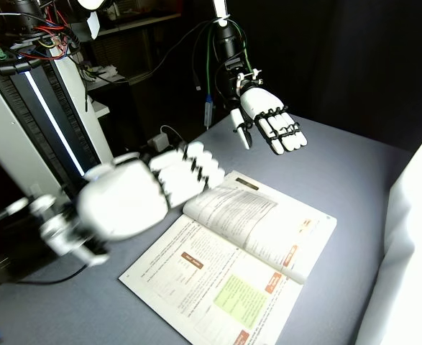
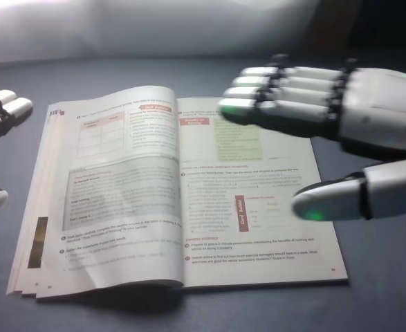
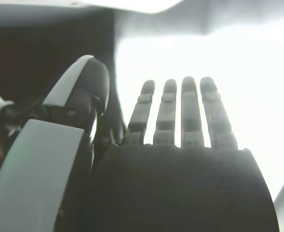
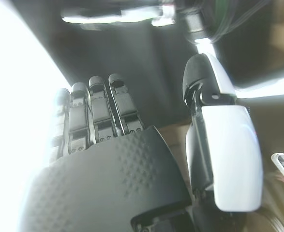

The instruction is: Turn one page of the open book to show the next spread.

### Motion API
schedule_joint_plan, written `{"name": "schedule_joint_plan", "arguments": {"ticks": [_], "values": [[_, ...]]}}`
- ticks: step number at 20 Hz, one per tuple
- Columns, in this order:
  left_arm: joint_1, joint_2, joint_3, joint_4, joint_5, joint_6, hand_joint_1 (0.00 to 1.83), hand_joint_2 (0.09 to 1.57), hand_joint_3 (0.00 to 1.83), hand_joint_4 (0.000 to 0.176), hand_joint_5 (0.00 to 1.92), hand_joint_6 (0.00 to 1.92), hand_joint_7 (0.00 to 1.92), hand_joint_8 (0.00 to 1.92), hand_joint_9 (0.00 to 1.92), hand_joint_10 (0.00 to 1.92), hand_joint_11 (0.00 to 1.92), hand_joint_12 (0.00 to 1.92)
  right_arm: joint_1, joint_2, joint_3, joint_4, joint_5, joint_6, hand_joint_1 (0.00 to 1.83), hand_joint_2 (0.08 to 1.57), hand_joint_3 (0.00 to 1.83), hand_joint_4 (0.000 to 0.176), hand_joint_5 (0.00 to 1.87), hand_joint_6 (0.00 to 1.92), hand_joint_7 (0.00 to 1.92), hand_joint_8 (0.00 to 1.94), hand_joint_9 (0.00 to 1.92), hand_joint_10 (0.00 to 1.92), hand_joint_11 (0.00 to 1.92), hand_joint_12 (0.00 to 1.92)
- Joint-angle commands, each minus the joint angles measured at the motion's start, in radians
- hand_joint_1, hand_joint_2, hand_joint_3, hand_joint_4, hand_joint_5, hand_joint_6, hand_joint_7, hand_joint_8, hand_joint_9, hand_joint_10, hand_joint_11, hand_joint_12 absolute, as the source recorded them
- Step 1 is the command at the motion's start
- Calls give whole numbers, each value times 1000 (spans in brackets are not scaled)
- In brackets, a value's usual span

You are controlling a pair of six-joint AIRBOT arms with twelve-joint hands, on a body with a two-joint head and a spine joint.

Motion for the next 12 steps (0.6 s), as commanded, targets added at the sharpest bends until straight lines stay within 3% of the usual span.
{"name": "schedule_joint_plan", "arguments": {"ticks": [1, 4, 5, 9, 11, 12], "values": [[-2, 14, -1, -26, -140, 3, 316, 1542, 14, 1, 10, 0, 0, 0, 0, 0, 0, 0, -5, 13, -12, 83, 108, -20, 0, 1146, 0, 0, 0, 0, 0, 0, 0, 0, 0, 0], [-5, 10, 4, -11, -146, 3, 403, 1534, 0, 31, 0, 0, 0, 0, 0, 0, 0, 0, -64, 54, -32, 171, 106, -73, 0, 1125, 0, 0, 0, 0, 0, 0, 0, 0, 0, 0], [-8, 7, 6, -5, -145, 3, 383, 1534, 0, 19, 0, 0, 0, 0, 0, 0, 0, 0, -74, 61, -34, 188, 105, -81, 0, 1127, 0, 0, 0, 0, 0, 0, 0, 0, 0, 0], [-24, -7, 14, 10, -143, 2, 383, 1484, 0, 24, 0, 0, 0, 0, 0, 0, 0, 0, -105, 75, -41, 238, 102, -105, 0, 1160, 0, 0, 0, 0, 0, 0, 0, 0, 0, 0], [-35, -16, 23, 24, -137, -6, 356, 1455, 0, 36, 0, 0, 0, 0, 0, 0, 0, 0, -118, 79, -44, 260, 103, -118, 0, 1164, 0, 0, 0, 0, 0, 0, 0, 0, 0, 0], [-44, -20, 25, 30, -130, -7, 357, 1453, 0, 21, 0, 0, 0, 0, 0, 0, 0, 0, -122, 81, -46, 268, 106, -124, 0, 1179, 6, 0, 0, 0, 0, 0, 0, 0, 0, 0]]}}
